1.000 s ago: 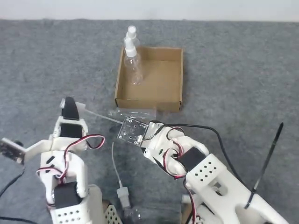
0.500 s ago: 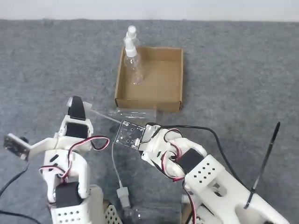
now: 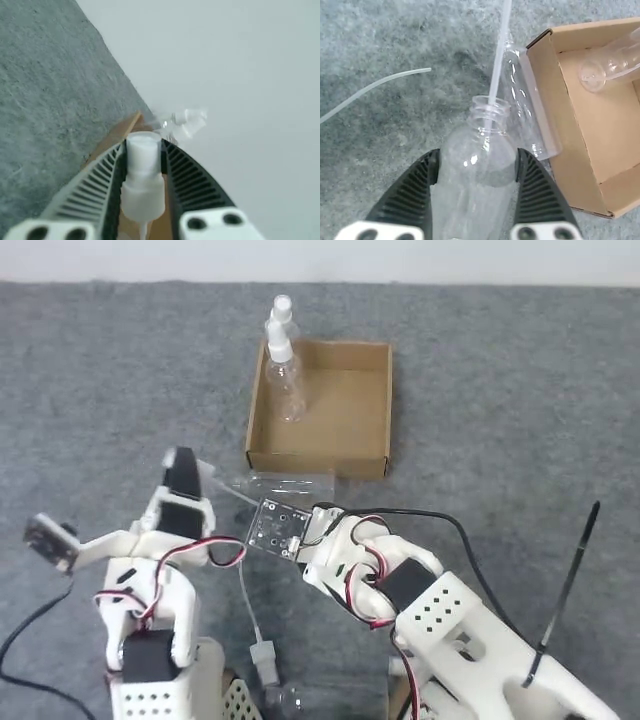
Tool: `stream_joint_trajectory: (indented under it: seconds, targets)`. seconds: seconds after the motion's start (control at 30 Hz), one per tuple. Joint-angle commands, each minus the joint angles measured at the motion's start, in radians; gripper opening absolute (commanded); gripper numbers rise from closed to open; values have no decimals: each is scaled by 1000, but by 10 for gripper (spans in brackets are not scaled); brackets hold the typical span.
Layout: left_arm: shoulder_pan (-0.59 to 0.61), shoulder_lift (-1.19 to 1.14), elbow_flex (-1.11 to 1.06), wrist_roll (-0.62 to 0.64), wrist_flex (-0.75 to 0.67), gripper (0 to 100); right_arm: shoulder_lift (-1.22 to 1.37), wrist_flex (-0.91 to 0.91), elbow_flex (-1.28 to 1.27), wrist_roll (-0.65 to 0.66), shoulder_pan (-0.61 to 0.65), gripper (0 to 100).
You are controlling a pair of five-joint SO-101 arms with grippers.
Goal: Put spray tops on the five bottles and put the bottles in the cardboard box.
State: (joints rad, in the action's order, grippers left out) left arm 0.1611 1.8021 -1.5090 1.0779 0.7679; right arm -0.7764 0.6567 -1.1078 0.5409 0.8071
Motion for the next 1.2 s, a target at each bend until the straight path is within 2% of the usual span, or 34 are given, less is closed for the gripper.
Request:
stream_joint_trajectory:
  seconds: [0.0,0.2,0.4,0.63,0.93,1.17]
  targets:
    - [-34,20,4,-38,20,11,-48,-24,15,3,5,13]
    - [-38,20,-5,-40,21,11,-50,-24,21,-54,5,13]
    - [-117,20,-13,-80,48,11,-140,-15,6,-60,5,13]
    - [-130,20,-13,-83,51,11,-291,-24,-75,-60,4,13]
    - [-143,20,-13,-84,52,11,-344,-24,-97,-61,-44,16]
    - [-175,20,-13,-115,55,11,-344,-36,-89,-230,-44,17]
